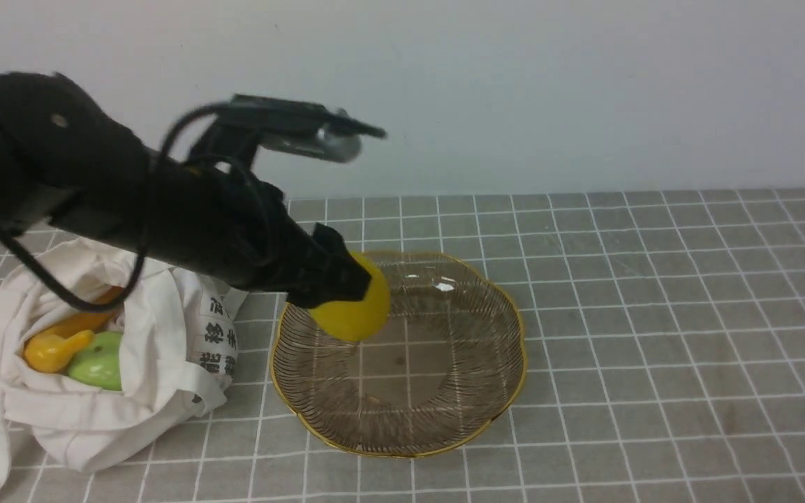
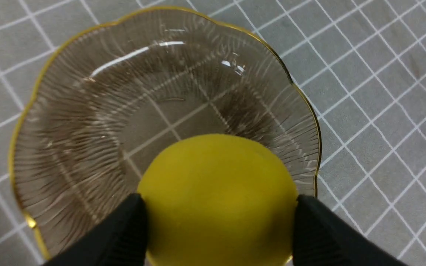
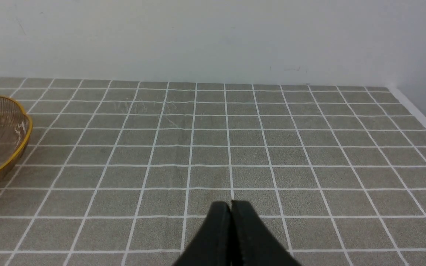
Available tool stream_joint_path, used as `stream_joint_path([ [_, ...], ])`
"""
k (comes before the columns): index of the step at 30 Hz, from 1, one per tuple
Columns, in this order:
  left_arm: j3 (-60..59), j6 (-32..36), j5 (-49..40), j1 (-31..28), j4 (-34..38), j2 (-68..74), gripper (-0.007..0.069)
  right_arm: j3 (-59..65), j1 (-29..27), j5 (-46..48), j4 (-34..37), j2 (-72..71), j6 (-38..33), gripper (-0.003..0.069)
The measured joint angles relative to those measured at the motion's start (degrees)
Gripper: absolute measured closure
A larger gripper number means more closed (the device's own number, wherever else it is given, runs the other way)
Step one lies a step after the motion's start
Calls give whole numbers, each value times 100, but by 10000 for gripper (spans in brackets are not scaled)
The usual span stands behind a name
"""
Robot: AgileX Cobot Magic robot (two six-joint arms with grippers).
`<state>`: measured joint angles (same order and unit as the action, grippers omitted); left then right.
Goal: Take the fruit out of the bag on the grey coffee tablecloth and place them on the plate.
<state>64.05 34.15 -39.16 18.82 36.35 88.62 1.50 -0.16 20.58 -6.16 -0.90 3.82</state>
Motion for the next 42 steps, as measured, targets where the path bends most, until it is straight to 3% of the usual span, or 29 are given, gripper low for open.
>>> stream_joint_path([
  [4,0,16,753,371,60,789,178,0,0,0,0,0,0,673],
  [9,0,-10,911,419,72,1199,140,0,0,0,0,0,0,673],
  [12,0,-17,945,419,66,1302,13,0,0,0,0,0,0,673],
  [18,130,-248,840,413,54,1065,-49,0,0,0,0,0,0,673],
  [21,167,-475,704,380,-26,705,3,0,0,0,0,0,0,673],
  [22,181,-673,581,345,-107,447,55,0,0,0,0,0,0,673],
  [25,186,-1098,300,236,-391,-336,229,0,0,0,0,0,0,673],
  [27,185,-1384,20,170,-774,-989,447,0,0,0,0,0,0,673],
  [29,171,-1585,-141,151,-1086,-1667,567,0,0,0,0,0,0,673],
  [32,-49,-1889,-86,146,-1284,-2725,620,0,0,0,0,0,0,673],
  [42,-2210,-2043,1456,146,-1343,-5973,632,0,0,0,0,0,0,673],
])
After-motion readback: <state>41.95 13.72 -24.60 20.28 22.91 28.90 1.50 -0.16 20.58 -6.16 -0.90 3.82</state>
